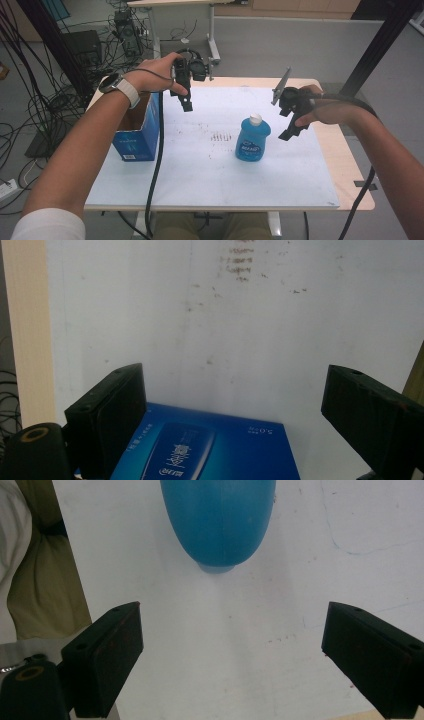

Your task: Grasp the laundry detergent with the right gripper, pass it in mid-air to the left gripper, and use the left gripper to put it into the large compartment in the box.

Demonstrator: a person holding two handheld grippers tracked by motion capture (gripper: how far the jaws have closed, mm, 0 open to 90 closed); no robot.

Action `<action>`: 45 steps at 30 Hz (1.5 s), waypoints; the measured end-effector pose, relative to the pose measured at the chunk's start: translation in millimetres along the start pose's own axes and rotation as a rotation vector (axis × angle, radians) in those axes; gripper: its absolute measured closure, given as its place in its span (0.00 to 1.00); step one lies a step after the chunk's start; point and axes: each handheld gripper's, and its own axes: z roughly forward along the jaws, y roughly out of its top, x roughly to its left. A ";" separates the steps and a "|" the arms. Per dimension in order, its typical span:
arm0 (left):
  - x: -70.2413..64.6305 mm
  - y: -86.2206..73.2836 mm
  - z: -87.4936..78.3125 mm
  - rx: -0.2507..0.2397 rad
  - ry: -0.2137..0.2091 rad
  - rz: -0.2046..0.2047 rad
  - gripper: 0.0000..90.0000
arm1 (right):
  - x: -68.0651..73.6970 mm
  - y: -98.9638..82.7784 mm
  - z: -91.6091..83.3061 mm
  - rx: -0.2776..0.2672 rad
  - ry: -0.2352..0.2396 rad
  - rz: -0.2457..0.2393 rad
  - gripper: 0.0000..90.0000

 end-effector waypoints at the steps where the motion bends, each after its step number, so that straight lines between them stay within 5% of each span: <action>1: -0.2 0.1 0.2 -0.002 0.000 -0.002 0.13 | 0.0 0.0 0.0 0.000 0.000 0.000 0.10; 45: -1.9 0.3 3.9 -0.019 -0.002 -0.004 0.13 | 2.3 -6.8 5.4 -0.054 -0.012 0.016 0.07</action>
